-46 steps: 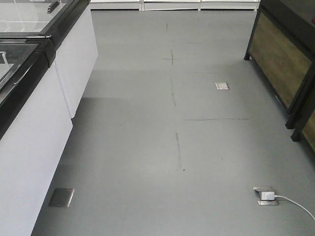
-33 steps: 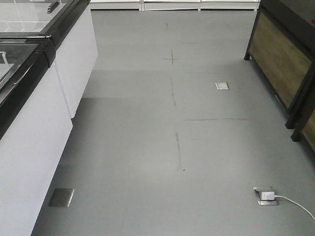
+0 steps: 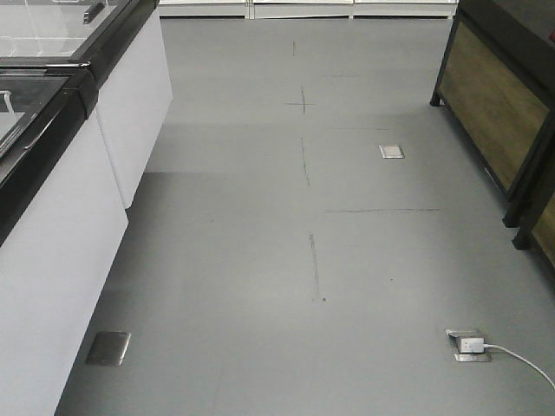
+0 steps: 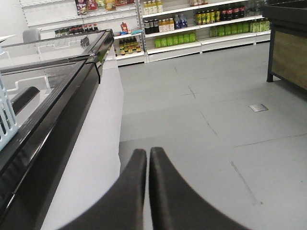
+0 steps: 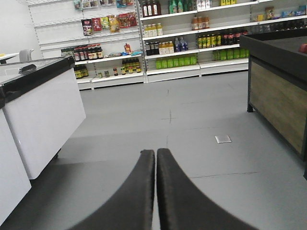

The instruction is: Left arm holds basket, right arm returns cookies

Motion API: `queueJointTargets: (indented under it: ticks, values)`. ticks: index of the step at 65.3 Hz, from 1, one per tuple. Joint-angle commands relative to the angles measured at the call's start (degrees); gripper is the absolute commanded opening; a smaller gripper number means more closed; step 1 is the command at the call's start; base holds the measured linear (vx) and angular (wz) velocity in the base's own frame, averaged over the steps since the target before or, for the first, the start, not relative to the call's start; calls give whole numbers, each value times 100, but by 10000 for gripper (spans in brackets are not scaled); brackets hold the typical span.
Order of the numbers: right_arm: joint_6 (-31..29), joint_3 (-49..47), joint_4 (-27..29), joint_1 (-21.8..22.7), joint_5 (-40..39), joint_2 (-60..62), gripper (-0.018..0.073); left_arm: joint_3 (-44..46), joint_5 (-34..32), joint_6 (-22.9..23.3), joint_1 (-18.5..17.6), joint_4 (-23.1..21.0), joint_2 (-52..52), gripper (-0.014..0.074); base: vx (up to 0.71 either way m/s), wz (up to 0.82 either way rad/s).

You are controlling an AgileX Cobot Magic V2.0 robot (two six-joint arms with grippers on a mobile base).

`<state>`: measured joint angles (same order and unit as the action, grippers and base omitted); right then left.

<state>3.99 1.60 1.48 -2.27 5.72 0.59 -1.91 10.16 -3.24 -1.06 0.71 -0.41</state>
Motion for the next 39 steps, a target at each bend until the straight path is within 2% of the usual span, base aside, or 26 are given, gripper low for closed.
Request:
queueJointTargets:
  ticks: [1,39]
  values:
    - [-6,14,-14,0,-452,70,-8,198,-410,12,3,-8,-100,-6,0,0]
    - [-6,14,-14,0,-452,70,-8,198,-410,12,3,-8,-100,-6,0,0]
